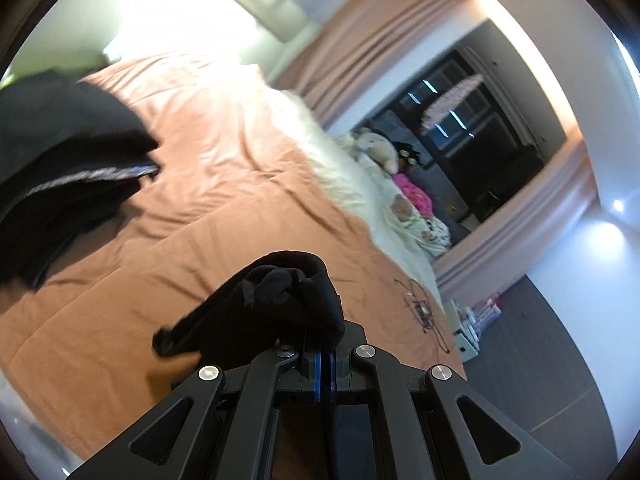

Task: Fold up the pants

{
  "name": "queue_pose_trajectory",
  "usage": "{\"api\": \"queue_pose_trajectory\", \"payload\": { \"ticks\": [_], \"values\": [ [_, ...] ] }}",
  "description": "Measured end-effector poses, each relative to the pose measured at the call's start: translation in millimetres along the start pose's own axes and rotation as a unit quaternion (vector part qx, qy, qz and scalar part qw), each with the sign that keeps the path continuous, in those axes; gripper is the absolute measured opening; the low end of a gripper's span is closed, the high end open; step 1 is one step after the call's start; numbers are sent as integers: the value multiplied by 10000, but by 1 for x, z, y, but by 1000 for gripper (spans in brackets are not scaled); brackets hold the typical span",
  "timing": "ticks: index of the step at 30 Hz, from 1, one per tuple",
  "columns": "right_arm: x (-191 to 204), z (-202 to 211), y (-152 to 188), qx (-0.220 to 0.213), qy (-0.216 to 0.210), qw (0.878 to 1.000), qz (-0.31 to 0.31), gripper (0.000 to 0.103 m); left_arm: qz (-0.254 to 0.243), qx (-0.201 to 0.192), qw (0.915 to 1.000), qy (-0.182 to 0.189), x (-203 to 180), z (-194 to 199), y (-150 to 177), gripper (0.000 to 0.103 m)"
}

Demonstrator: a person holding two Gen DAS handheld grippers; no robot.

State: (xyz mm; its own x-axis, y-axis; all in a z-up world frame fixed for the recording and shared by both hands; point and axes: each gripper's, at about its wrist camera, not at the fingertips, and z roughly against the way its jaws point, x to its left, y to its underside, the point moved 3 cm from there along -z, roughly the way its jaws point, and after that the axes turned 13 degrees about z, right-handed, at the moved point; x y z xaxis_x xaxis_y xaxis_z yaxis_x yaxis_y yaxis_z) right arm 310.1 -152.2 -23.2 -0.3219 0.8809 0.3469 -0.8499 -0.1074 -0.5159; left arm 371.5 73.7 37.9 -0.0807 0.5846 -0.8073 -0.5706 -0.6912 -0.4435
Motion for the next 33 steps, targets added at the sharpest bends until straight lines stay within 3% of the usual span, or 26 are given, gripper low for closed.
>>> {"api": "queue_pose_trajectory", "payload": {
  "ticks": [3,11,12,14,16,22,33],
  "values": [
    [1,19,3,-197,-149,9997,29,13,-234,36,9996,180,-32,-2,1,2],
    [-30,94,21,-1010,125,9945,-244,15,-881,199,9943,567,-122,-17,17,2],
    [-33,101,25,-1080,156,9937,-267,19,-936,256,9933,629,-132,-20,21,2],
    [-42,121,37,-1320,211,9904,-350,47,-1113,303,9909,701,-151,-25,27,2],
    [-52,138,48,-1584,297,9859,-450,60,-1272,369,9882,771,-173,-33,36,2],
    [-84,179,89,-2050,589,9736,-816,69,-1615,609,9796,1033,-226,-51,63,2],
    [-109,239,170,-2595,1097,9494,-1388,69,-2155,1103,9613,1315,-309,-91,136,2]
  ]
}}
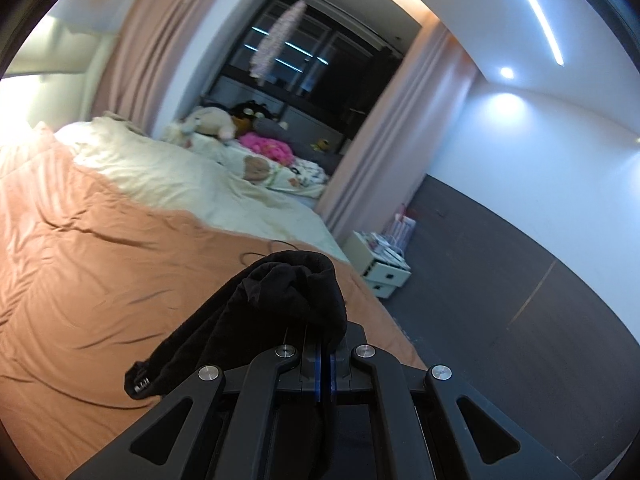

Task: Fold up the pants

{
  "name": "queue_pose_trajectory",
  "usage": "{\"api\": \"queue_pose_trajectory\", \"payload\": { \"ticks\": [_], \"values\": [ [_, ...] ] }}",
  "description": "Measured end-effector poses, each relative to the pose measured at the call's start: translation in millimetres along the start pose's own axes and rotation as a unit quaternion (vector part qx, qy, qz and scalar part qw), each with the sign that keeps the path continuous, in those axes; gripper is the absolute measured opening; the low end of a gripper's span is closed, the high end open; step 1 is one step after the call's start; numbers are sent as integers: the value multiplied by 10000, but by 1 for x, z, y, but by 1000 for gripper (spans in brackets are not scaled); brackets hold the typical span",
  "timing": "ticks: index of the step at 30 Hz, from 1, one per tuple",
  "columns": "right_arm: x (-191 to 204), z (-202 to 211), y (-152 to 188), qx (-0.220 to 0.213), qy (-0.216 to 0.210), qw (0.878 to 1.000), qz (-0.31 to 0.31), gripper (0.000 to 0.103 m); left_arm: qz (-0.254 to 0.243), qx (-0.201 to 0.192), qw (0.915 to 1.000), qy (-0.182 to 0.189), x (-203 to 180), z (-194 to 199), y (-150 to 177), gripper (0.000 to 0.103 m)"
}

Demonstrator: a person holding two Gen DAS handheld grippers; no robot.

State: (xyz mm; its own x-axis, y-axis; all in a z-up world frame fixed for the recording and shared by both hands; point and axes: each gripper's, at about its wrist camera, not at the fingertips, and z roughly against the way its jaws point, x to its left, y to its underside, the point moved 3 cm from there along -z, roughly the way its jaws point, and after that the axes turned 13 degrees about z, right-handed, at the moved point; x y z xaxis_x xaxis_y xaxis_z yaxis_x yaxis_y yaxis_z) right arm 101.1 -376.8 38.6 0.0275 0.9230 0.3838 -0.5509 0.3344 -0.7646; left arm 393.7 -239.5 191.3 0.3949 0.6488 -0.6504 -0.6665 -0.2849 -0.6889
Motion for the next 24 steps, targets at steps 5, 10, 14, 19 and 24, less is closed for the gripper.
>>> {"api": "queue_pose_trajectory", "payload": {
  "ticks": [5,10,14,19,24],
  "values": [
    [-20,34,17,-172,216,9993,-235,69,-149,277,9993,179,-31,-32,12,2],
    [-31,46,29,-300,367,9974,-547,69,-196,659,9974,237,-57,-73,35,2],
    [-41,52,38,-359,419,9955,-770,69,-158,963,9947,332,-70,-107,56,2],
    [-53,60,50,-398,513,9924,-1050,69,-132,1368,9899,361,-81,-153,90,2],
    [-65,65,57,-398,644,9886,-1304,69,-189,1762,9833,406,-89,-187,127,2]
  ]
}}
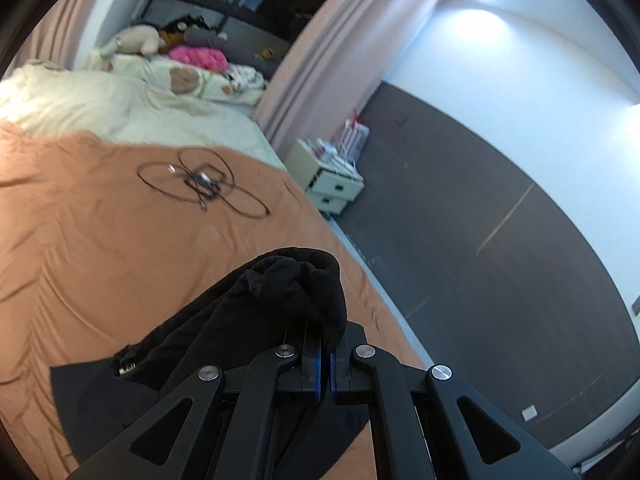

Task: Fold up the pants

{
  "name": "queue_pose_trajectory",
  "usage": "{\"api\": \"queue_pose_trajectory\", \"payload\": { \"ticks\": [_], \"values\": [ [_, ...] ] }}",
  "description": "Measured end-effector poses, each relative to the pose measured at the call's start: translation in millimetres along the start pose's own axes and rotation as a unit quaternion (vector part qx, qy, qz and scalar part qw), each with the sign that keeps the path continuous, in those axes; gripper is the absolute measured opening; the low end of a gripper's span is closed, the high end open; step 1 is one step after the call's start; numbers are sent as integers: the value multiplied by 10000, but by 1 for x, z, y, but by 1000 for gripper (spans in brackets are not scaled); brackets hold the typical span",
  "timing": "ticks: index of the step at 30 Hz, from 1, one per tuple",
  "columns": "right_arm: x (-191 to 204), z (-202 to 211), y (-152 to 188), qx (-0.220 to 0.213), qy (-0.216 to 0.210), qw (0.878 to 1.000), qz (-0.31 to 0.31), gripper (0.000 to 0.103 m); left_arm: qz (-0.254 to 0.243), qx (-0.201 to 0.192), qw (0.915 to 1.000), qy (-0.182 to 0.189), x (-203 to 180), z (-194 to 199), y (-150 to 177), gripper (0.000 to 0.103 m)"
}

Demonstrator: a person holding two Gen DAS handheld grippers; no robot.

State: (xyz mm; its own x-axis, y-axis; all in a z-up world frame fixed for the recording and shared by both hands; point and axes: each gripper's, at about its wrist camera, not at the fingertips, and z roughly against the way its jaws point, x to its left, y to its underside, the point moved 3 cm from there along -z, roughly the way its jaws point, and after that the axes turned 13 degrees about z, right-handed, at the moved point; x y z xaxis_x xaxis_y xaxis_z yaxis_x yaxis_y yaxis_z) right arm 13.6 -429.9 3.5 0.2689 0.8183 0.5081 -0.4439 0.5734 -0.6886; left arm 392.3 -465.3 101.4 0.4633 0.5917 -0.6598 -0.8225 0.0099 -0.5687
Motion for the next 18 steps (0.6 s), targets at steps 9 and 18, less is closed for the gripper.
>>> {"api": "queue_pose_trajectory", "payload": {
  "ticks": [9,18],
  "values": [
    [-12,4,7,-73,182,9995,-248,69,36,767,9966,307,-20,-70,54,2],
    [-23,15,19,-91,365,9982,-471,69,-107,1526,9878,290,-38,-134,120,2]
  ]
}}
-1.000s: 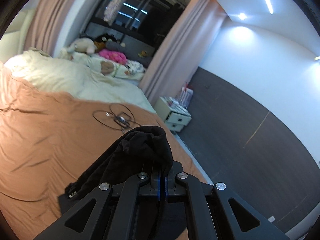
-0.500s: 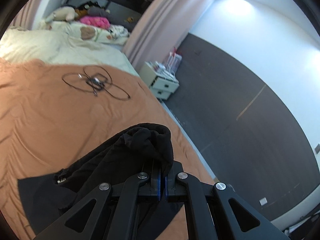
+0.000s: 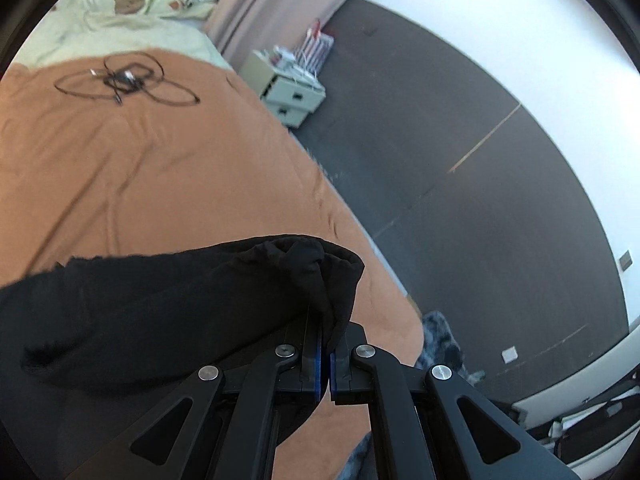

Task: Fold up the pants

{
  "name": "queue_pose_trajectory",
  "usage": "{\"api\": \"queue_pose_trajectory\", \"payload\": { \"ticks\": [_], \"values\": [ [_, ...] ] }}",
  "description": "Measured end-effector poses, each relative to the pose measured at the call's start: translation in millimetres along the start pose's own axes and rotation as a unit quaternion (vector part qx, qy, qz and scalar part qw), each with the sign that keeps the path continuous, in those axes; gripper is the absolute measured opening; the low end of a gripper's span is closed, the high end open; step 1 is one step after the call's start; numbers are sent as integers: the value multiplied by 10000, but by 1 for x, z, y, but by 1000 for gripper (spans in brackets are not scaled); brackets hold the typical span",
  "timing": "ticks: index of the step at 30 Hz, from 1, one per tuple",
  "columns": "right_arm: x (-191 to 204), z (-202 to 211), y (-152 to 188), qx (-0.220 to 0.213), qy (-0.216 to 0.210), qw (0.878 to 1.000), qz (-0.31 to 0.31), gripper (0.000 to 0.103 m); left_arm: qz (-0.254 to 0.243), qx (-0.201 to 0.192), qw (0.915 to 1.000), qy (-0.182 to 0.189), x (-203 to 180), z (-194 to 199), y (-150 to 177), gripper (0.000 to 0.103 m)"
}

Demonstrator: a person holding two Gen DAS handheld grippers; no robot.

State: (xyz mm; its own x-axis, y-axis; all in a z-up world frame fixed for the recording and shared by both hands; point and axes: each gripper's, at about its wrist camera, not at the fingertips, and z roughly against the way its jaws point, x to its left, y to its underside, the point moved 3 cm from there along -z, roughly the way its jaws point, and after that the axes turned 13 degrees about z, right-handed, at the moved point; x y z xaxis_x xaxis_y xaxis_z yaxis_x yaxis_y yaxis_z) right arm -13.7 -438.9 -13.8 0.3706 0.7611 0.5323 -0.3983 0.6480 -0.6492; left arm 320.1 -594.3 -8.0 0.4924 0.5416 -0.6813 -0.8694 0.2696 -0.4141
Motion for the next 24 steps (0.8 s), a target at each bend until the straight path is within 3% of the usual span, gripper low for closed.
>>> {"api": "queue_pose_trajectory", "payload": {
  "ticks": [8,10,15,18,24],
  "values": [
    [1,0,-1,80,41,9999,-98,69,77,331,9994,-48,3,-34,21,2],
    [0,-1,-4,99,36,9999,-118,69,-24,448,9988,-198,-1,-44,27,7],
    [3,-2,-7,119,19,9999,-94,69,-260,788,9965,-111,-10,-50,48,60],
    [7,-2,-12,115,-6,9999,-27,69,-464,652,9968,-91,-13,-33,58,68],
    [19,-12,-19,162,-95,9997,154,69,-438,370,9981,-215,13,10,60,69]
  ]
}}
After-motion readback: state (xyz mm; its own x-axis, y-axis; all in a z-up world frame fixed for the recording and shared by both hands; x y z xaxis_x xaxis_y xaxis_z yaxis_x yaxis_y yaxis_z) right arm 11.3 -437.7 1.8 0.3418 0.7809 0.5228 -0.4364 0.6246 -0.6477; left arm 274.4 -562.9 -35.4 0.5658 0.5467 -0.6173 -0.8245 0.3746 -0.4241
